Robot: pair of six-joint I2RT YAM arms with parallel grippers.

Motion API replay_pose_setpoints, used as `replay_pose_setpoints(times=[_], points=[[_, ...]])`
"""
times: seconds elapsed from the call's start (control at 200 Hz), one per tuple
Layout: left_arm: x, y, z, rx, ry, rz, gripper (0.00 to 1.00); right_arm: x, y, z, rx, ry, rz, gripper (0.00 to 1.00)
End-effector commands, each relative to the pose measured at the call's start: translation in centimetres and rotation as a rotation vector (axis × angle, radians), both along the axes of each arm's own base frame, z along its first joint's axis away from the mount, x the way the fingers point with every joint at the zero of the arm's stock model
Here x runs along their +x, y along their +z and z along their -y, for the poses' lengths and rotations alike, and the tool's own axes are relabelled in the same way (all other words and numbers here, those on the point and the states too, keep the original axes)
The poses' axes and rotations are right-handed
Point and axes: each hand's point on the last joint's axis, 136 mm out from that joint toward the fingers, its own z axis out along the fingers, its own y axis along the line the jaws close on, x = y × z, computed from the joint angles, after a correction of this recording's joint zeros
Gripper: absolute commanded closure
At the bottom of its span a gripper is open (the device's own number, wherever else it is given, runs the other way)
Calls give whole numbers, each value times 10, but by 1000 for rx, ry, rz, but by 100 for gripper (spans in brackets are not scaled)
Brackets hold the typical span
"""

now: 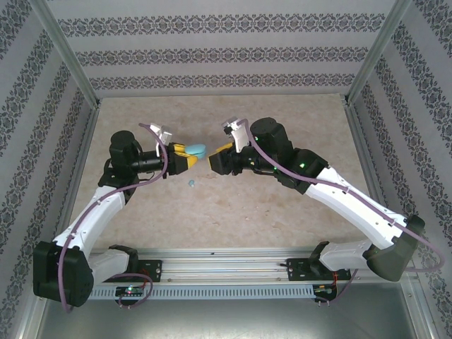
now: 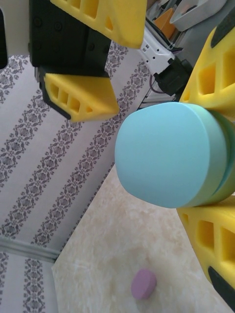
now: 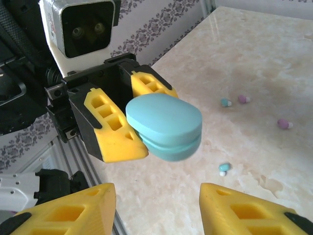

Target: Insert the wireless bluetooth earbuds into the charging case

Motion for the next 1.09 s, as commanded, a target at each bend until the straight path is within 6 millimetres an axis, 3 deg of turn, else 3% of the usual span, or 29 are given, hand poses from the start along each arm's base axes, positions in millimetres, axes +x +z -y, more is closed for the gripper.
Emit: replay_pose_setpoints(times=[0.0, 0.315, 0.44, 0.62, 0.754, 0.914, 1.089], points=[[2, 8, -3, -12, 1, 36, 80, 3, 11, 3, 10, -43, 0, 53], [3, 5, -12, 49, 49, 38, 80, 15, -24, -19, -54, 5, -47, 54], [30, -7, -37, 163, 242, -1, 80, 33, -45, -23, -63, -96, -126, 55], [79, -21, -95, 189, 540, -141, 80, 64, -94, -37, -88, -247, -259, 62], [106, -28, -128, 189, 682, -228, 80, 85, -125, -61, -162, -278, -276, 64], [130, -38, -157, 199, 783, -306, 79, 113, -157, -101, -265, -276, -225, 59], [144, -50, -182, 164, 844, -369, 80, 143, -179, -150, -318, -241, -170, 68]])
